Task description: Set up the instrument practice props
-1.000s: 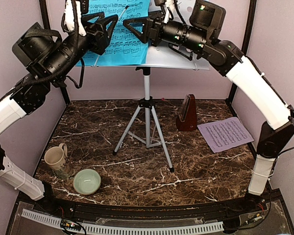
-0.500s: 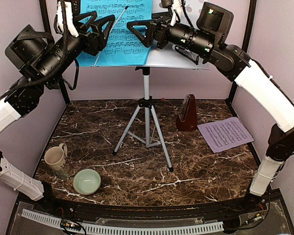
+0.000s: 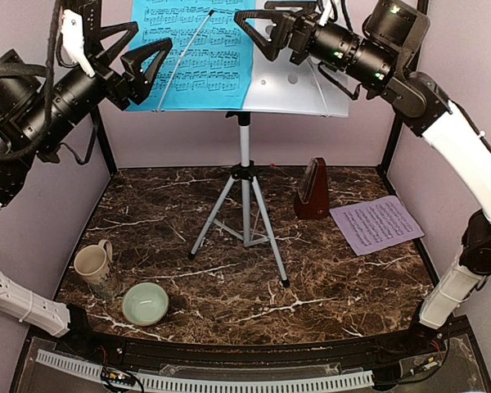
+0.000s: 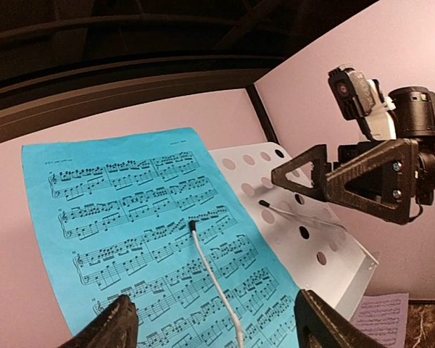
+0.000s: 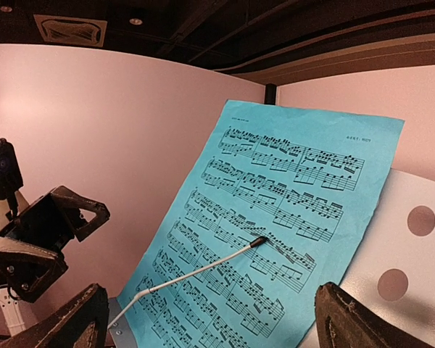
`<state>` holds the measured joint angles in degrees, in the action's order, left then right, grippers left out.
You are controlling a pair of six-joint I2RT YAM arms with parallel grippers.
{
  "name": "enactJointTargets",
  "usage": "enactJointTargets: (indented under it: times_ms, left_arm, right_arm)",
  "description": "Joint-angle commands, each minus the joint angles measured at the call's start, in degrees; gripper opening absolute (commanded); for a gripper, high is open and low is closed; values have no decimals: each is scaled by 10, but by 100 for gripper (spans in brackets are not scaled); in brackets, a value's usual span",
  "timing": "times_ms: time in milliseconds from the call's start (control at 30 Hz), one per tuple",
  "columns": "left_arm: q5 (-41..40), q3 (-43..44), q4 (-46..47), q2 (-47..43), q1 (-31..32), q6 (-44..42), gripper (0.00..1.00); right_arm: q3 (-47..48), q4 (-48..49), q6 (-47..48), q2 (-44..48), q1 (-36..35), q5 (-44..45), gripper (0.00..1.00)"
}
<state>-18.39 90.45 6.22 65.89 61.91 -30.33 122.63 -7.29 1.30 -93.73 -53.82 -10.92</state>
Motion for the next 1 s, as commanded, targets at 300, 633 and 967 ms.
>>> enactJointTargets:
  times_ms: [300, 633, 967]
  left_arm:
    - [232, -40, -311, -38, 52, -9, 77]
    - [300, -209, -183, -37, 54, 66, 73]
    - [310, -283, -97, -9, 54, 113, 72]
  right_arm:
    - [-131, -84, -31, 146, -7, -7, 100]
    - [-389, -90, -129, 337, 50, 160, 100]
    - [-513, -236, -232, 379, 231, 237, 98]
